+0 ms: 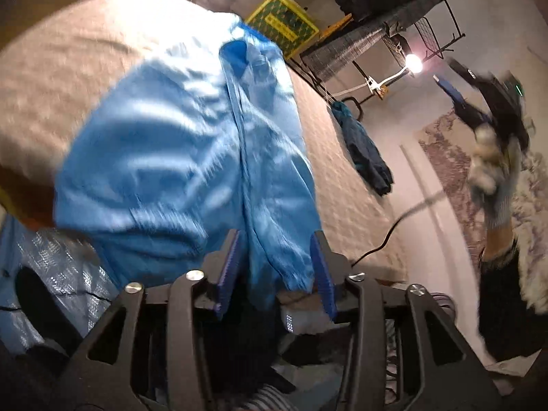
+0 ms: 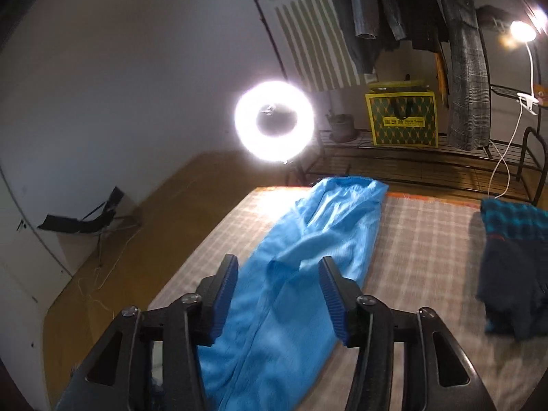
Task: Fold large clothes
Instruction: 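Open both grippers and release the folded coat onto the bed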
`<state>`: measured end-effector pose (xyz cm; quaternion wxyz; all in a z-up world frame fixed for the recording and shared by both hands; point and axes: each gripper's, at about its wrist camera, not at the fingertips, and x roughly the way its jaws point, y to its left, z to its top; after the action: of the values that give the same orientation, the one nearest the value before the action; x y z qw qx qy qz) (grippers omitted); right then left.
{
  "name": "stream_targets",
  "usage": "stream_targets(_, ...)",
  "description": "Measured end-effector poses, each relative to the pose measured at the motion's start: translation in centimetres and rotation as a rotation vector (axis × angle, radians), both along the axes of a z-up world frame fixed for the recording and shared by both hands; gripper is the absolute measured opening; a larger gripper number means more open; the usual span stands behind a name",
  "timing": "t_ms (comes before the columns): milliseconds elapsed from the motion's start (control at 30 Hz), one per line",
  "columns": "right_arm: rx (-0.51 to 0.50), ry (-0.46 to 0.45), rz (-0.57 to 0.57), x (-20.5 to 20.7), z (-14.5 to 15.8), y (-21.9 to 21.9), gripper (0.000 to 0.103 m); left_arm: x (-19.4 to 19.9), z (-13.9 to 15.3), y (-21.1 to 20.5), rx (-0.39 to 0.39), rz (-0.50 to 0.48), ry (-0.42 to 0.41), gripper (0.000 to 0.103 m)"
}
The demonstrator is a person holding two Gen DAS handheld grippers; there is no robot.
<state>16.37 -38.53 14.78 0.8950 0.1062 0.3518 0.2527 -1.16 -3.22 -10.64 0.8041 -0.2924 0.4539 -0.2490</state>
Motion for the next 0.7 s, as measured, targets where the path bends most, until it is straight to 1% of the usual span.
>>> stream_targets(67,-0.03,-0.006,0.005,-3.7,-0.8,-0.2,0.054,0.1,-0.8,-0.8,-0.028,-0.011,0.039,0.045)
stream_targets(133,-0.044,0.012,0.006,-6.9,-2.4,-0.5,0.055,0.5,-1.8,-1.7,-0.031,-0.024,0.081,0.045)
stream_targets(300,-0.094,0.112,-0.009,-12.3,-9.1,0.0,0.056,1.8,-3.7,-3.7,-0.002,-0.023,0.159,0.045)
stream_targets(333,-0.098,0.155,0.006,-13.2,-11.3,0.6,0.057,1.9,-3.9,-3.9,0.002,-0.021,0.167,0.045)
stream_targets(433,-0.125,0.246,0.053,-14.4,-15.9,2.4,0.057,2.5,-4.7,-4.2,-0.031,-0.013,0.21,0.045)
stream_targets(467,-0.156,0.261,0.078,-14.8,-17.3,3.4,0.056,2.6,-4.8,-4.2,-0.05,-0.008,0.222,0.046)
stream_targets(533,-0.228,0.26,0.12,-15.6,-19.4,5.3,0.054,2.7,-4.9,-4.2,-0.08,0.002,0.233,0.046)
stream_targets(567,-0.256,0.264,0.144,-15.8,-20.4,6.2,0.051,2.7,-4.8,-4.3,-0.09,0.004,0.236,0.046)
stream_targets(600,-0.265,0.272,0.165,-15.8,-21.3,6.8,0.049,2.9,-4.8,-4.6,-0.094,0.0,0.235,0.051)
stream_targets(633,-0.268,0.283,0.179,-15.5,-22.2,7.4,0.045,3.0,-4.7,-5.0,-0.089,-0.003,0.233,0.055)
stream_targets(667,-0.278,0.295,0.19,-15.3,-23.0,8.0,0.04,3.2,-4.7,-5.3,-0.082,-0.005,0.233,0.055)
stream_targets(700,-0.289,0.304,0.2,-15.1,-23.8,8.5,0.038,3.3,-4.7,-5.6,-0.08,-0.009,0.237,0.055)
